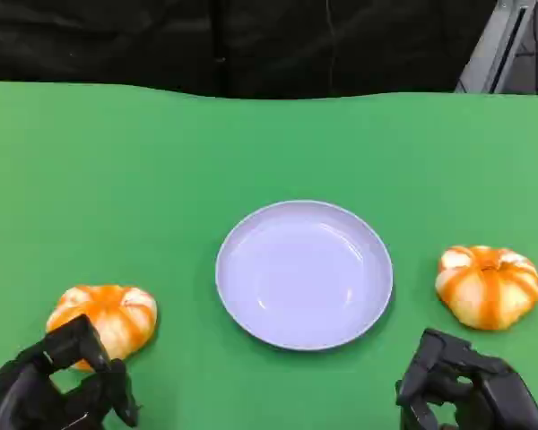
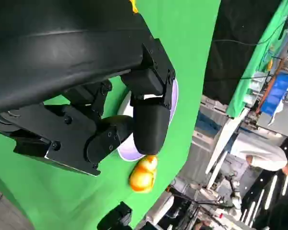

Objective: Grasp the bread from the table and place it into the plate.

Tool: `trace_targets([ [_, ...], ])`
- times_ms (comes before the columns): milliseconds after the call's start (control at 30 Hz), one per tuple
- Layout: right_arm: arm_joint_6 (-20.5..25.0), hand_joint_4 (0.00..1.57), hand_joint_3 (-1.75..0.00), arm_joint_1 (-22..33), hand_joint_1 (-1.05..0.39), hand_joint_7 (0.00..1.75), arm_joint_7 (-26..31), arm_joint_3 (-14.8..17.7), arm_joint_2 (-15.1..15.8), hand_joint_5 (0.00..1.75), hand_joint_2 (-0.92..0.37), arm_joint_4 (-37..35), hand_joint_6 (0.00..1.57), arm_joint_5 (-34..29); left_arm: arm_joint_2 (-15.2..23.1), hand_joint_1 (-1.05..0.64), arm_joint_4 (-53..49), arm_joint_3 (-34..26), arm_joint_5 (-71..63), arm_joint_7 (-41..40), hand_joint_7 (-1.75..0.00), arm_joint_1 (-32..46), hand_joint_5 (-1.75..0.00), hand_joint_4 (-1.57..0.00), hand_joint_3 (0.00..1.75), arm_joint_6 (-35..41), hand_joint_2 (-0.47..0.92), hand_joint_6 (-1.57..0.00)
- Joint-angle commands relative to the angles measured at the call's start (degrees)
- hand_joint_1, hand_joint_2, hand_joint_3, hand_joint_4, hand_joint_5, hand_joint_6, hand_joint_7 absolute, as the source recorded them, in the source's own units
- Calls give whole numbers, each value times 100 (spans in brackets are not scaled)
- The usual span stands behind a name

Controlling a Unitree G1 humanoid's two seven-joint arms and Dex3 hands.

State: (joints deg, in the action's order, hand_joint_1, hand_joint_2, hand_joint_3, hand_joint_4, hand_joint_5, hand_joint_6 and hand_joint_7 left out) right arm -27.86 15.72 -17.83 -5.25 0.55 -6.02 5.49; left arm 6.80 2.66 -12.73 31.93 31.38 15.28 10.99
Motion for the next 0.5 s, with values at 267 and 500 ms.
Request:
trace_targets([
  [267, -38, 78, -100, -12, -14, 151, 4, 34, 76, 175, -68, -9, 74, 57, 81, -4, -10, -29, 3, 45, -164, -11, -175, -81, 94, -28, 71, -74],
  [500, 28, 78, -100, -1, -13, 151, 53, 29, 71, 175, -68, 38, 74, 9, 76, -3, 14, -30, 8, -3, -164, -14, -175, -81, 93, 21, 71, -75],
])
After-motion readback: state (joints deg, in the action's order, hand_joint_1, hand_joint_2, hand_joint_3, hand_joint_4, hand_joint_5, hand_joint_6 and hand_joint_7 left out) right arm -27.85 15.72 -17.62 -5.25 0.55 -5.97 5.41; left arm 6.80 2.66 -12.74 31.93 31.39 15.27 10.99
